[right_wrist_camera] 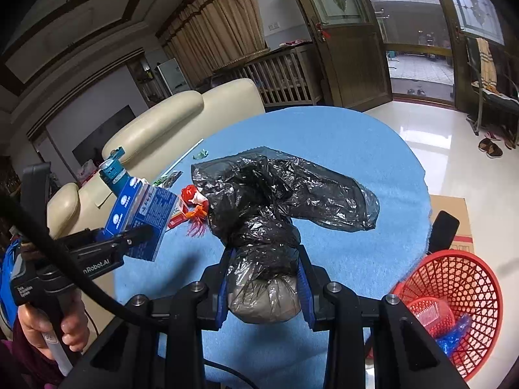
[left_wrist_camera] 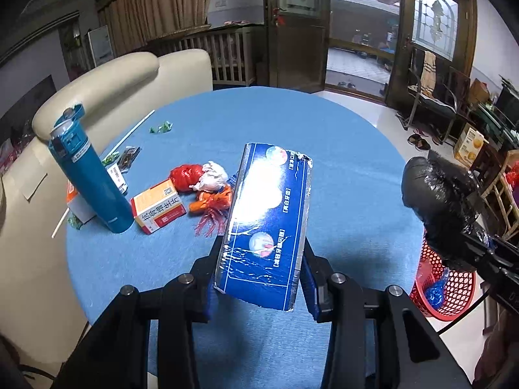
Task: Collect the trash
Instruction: 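Lift the box and black bag and carry them toward the red basket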
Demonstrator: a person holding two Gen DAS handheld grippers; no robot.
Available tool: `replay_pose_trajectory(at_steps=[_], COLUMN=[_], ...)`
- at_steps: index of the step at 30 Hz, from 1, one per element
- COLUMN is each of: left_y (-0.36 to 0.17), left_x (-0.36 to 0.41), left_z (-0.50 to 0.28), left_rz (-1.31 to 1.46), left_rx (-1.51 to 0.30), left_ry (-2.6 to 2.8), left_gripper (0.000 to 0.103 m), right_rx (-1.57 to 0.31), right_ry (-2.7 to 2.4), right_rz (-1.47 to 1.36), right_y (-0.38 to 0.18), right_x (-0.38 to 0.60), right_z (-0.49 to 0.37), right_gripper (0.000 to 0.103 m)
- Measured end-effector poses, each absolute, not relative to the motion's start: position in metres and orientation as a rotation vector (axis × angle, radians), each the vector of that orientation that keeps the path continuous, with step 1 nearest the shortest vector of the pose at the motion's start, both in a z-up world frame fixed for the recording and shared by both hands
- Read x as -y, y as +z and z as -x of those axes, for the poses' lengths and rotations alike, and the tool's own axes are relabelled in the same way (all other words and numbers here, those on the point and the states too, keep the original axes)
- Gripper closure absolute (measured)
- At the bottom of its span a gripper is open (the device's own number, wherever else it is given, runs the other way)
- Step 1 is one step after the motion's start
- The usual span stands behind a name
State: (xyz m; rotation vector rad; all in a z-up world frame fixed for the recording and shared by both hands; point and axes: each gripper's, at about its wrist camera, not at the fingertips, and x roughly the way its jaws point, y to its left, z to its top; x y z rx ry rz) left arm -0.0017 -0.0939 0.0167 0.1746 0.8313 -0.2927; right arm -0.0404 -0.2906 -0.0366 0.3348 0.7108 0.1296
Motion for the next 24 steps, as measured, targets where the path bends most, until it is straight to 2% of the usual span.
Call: replay_pose_trajectory(at_steps=[24], left_y=[0.029], left_x=[0.128], left_z=[0.023], left_rz=[-0.264], left_rx=[-0.778], left_ry=[-0.341], left_gripper=[0.059], right_rx=[-0.666], right_ry=[0.095], right_rz=[-0.396], right_y=[-0.032], right_x=[0.315], right_z=[0.064], right_gripper=[0.066])
